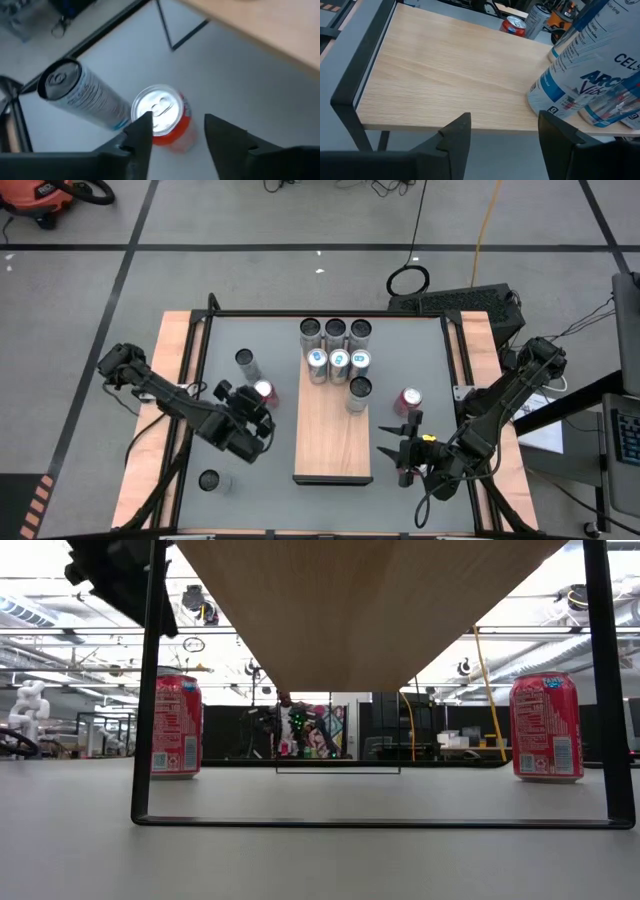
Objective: Place canned beverage on shelf
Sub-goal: Put the top white blue soda can on the shelf aligned with the other white blue soda can
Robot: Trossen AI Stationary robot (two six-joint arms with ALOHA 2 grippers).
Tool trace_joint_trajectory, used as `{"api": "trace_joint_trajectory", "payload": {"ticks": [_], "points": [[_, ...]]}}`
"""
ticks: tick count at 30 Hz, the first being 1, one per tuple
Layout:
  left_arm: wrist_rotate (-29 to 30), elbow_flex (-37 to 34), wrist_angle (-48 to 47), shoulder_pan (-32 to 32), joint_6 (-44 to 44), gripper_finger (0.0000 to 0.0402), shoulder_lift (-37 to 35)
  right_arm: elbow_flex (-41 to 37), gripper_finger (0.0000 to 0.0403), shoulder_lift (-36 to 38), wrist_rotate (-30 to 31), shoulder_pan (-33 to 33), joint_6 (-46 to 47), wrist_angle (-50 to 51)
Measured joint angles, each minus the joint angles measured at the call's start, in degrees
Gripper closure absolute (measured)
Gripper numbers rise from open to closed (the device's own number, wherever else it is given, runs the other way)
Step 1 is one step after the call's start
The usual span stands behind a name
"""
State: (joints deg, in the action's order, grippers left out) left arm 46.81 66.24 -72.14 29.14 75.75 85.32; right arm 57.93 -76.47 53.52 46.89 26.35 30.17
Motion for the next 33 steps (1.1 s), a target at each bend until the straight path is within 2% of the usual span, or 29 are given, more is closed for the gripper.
{"api": "trace_joint_trajectory", "payload": {"ticks": [4, 10, 13, 19, 24, 29, 33], "points": [[-4.51, 0.00, -0.77, -3.15, -2.77, 0.0169, -0.04, 0.00, 0.0232, 0.00, 0.00, 0.01, -0.03, 0.01], [-4.41, 0.00, -0.56, -4.71, -8.66, 0.0109, -0.31, 0.00, 0.0232, 0.00, -1.16, 0.01, -0.59, 0.04], [-3.76, 0.00, 0.22, -4.36, -11.81, 0.0104, -0.31, 0.00, 0.0232, 0.00, -1.32, 0.01, -0.52, 0.02], [-3.25, 0.00, 0.30, -2.34, -11.19, 0.0103, -0.31, 0.00, 0.0232, 0.00, -1.34, 0.09, -0.36, 0.02], [1.68, 0.03, -2.37, -0.09, -2.99, 0.0103, -0.31, 0.00, 0.0232, 0.00, -2.16, 0.09, -0.48, 0.04], [1.08, 0.37, -13.08, -2.73, 9.02, 0.0103, -2.22, 0.00, 0.0232, 0.00, -2.62, 0.12, -1.01, 0.00], [-0.15, 0.37, -15.57, -6.73, 10.31, 0.0103, -6.02, 0.00, 0.0232, 0.00, -2.62, 0.11, -1.09, 0.02]]}}
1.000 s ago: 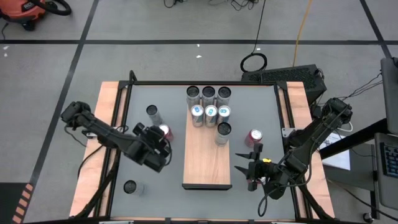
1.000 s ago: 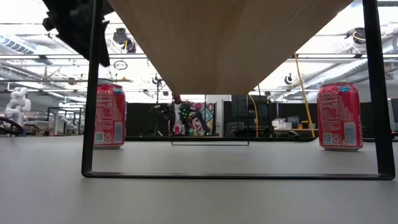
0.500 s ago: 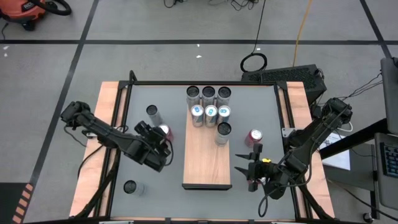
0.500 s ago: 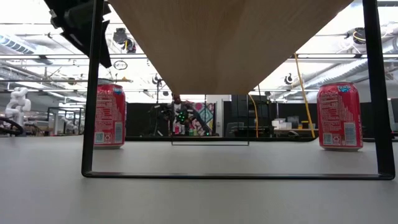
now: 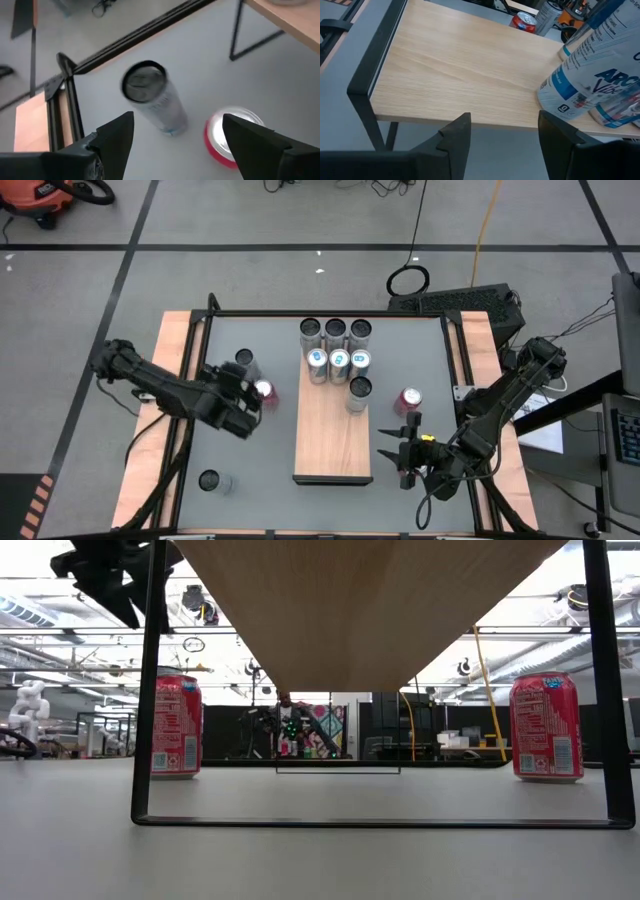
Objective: Place canned beverage on shelf
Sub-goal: Put the top white blue soda can on the shelf aligned with the other white blue soda can
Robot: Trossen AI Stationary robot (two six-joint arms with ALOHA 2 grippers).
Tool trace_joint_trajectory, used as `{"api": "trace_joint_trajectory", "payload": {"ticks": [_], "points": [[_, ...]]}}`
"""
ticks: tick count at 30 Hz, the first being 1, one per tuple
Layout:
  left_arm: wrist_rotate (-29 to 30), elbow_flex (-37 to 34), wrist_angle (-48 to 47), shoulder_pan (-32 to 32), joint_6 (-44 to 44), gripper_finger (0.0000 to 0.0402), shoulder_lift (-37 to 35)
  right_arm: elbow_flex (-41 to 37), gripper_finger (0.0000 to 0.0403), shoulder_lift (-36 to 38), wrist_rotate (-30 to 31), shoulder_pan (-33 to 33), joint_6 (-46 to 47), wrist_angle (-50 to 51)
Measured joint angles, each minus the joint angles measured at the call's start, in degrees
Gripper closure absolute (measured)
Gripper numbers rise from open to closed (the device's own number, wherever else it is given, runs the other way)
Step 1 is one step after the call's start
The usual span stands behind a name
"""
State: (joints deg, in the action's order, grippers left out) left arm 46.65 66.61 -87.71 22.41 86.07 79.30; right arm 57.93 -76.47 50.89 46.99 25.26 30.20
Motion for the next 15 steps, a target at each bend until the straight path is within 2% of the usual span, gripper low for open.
{"api": "trace_joint_trajectory", "payload": {"ticks": [5, 11, 15], "points": [[-2.30, 0.00, 0.50, -6.86, -7.01, 0.0103, -5.85, 0.00, 0.0232, 0.00, 0.00, 0.00, -0.02, 0.01], [-7.11, 0.00, 7.25, -14.71, -27.18, 0.0095, -10.31, 0.00, 0.0232, 0.00, 0.00, -0.01, -0.01, 0.00], [-12.88, 0.00, 11.07, -19.69, -35.88, 0.0092, -11.25, 0.00, 0.0232, 0.00, 0.00, 0.01, -0.58, 0.00]]}}
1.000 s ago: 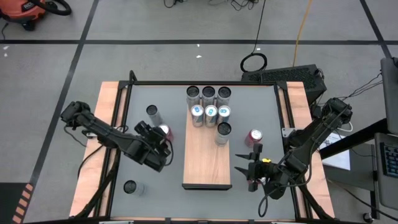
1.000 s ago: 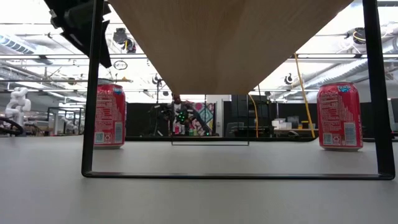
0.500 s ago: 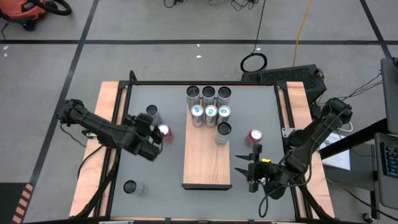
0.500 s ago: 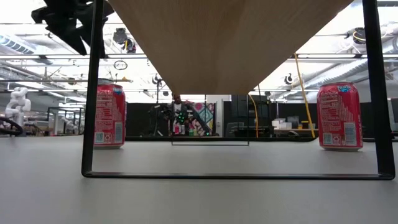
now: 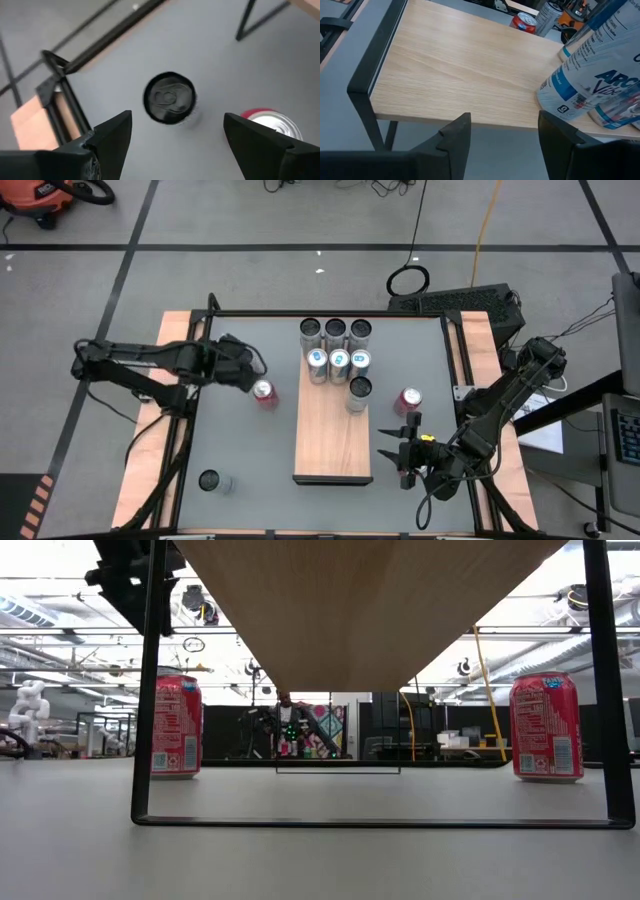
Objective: Place canned beverage on shelf
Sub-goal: Put the top white blue soda can on the shelf aligned with the other white blue soda can
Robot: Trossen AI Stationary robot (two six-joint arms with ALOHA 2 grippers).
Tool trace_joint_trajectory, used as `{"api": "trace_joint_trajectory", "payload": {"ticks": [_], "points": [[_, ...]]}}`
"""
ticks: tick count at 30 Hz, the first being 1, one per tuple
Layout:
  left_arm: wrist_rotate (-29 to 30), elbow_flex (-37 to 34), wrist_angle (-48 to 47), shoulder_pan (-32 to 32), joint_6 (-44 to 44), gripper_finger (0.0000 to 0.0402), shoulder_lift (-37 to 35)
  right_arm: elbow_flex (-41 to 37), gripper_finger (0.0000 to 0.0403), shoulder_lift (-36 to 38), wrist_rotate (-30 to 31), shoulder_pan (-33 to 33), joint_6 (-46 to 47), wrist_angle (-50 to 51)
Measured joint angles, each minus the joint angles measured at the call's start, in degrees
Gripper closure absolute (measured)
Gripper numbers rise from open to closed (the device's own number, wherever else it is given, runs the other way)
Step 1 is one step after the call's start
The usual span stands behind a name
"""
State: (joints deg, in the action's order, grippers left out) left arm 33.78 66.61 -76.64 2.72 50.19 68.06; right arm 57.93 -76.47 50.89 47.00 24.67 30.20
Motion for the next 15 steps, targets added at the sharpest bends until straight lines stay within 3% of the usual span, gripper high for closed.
{"api": "trace_joint_trajectory", "payload": {"ticks": [5, 15], "points": [[-4.07, 0.00, 3.03, -4.22, -8.07, 0.0092, 0.90, 0.00, 0.0232, 0.00, 0.00, 0.00, -0.37, 0.00], [-8.33, -0.02, 3.73, -11.60, -14.66, 0.0092, 3.09, 0.00, 0.0232, 0.00, 0.00, -0.01, -1.23, 0.02]]}}
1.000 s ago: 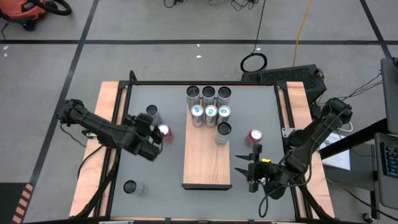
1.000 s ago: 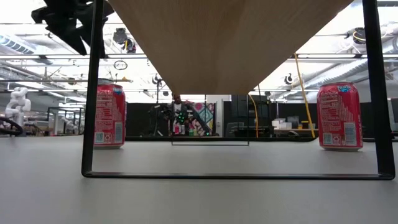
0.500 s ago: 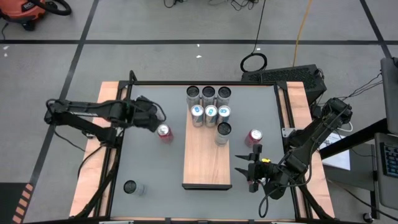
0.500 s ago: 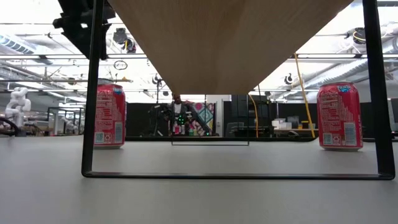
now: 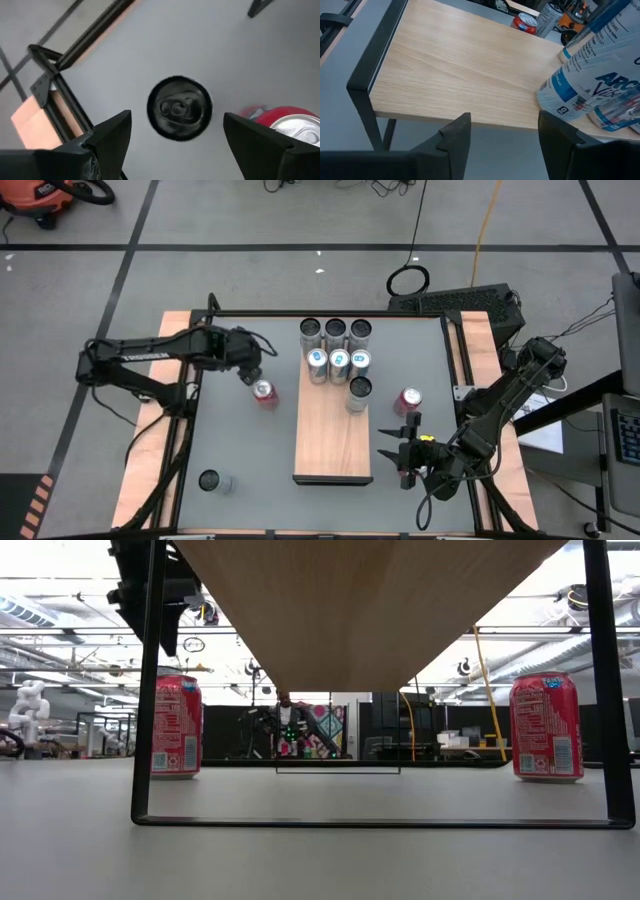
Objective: Place canned beverage on shelf
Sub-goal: Put the top white blue soda can on the shelf aligned with the other white blue soda can
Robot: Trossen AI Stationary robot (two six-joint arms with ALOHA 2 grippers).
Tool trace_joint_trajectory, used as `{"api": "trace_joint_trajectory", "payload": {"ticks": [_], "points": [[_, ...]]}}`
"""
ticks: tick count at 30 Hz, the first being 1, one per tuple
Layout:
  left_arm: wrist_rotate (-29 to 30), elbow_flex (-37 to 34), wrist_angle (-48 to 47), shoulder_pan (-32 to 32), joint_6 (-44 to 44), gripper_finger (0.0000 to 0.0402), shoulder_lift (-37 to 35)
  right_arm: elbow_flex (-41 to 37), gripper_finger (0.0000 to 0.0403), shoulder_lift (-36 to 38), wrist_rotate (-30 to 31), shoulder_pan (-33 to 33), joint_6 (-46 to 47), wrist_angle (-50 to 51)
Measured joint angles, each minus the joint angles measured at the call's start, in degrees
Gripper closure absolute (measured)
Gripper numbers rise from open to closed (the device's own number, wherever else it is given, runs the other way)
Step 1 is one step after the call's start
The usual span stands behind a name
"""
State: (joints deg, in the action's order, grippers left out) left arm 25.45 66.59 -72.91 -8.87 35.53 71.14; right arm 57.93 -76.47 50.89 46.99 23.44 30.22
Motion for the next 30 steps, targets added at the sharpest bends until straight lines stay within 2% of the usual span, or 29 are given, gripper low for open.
{"api": "trace_joint_trajectory", "payload": {"ticks": [6, 13, 19, 30], "points": [[-4.42, 0.00, 3.81, -4.09, -6.62, 0.0092, 0.14, 0.00, 0.0232, 0.00, 0.00, -0.01, -0.13, 0.00], [-5.58, -1.80, 3.69, -7.51, -8.94, 0.0092, 0.12, 0.00, 0.0232, 0.00, 0.00, -0.01, -0.13, 0.00], [-8.33, -5.34, 6.93, -7.99, -10.50, 0.0092, 0.39, 0.00, 0.0232, 0.00, 0.00, -0.01, -0.33, 0.00], [-7.55, -8.89, 10.37, -8.16, -12.17, 0.0093, 0.18, 0.00, 0.0232, 0.00, 0.00, -0.01, -0.16, -0.02]]}}
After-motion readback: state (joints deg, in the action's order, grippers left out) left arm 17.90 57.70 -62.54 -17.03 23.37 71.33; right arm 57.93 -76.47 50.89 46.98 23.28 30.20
